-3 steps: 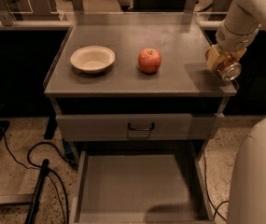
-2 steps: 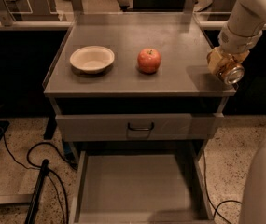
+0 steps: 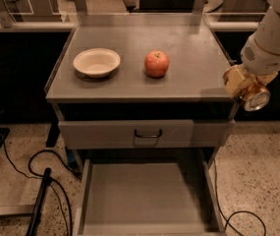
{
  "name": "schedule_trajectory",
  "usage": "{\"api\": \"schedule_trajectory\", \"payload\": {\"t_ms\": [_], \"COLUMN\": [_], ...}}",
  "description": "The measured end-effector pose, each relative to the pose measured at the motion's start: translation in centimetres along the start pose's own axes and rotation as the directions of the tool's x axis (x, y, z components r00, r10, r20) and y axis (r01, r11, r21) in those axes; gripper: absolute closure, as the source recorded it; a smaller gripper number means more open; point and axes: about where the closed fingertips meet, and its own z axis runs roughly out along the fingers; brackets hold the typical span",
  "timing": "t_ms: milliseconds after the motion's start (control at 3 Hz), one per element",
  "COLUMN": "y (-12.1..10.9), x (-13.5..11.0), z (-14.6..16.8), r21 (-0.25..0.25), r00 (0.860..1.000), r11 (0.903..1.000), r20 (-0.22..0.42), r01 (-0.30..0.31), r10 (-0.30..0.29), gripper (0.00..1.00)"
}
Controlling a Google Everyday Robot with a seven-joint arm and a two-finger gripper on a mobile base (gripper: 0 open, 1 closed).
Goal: Place orange can into middle drawer
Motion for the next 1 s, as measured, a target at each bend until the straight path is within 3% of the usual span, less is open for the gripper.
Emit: {"api": "schedule_trajectory", "payload": {"t_ms": [333, 667, 1000], "y": [0.0, 0.9, 4.7], "x": [0.0, 2.3, 6.6], "z": [0.0, 1.5, 2.7], "r21": [0.000, -0.081, -0.227], "r00": [1.000, 0.997, 0.986], "r11": [1.0000, 0.9960, 0.9711], "r20": [0.001, -0.063, -0.159], "r01": [0.000, -0.038, -0.075], "r10": [0.000, 0.033, 0.039], "gripper": [1.00, 1.00, 1.00]}}
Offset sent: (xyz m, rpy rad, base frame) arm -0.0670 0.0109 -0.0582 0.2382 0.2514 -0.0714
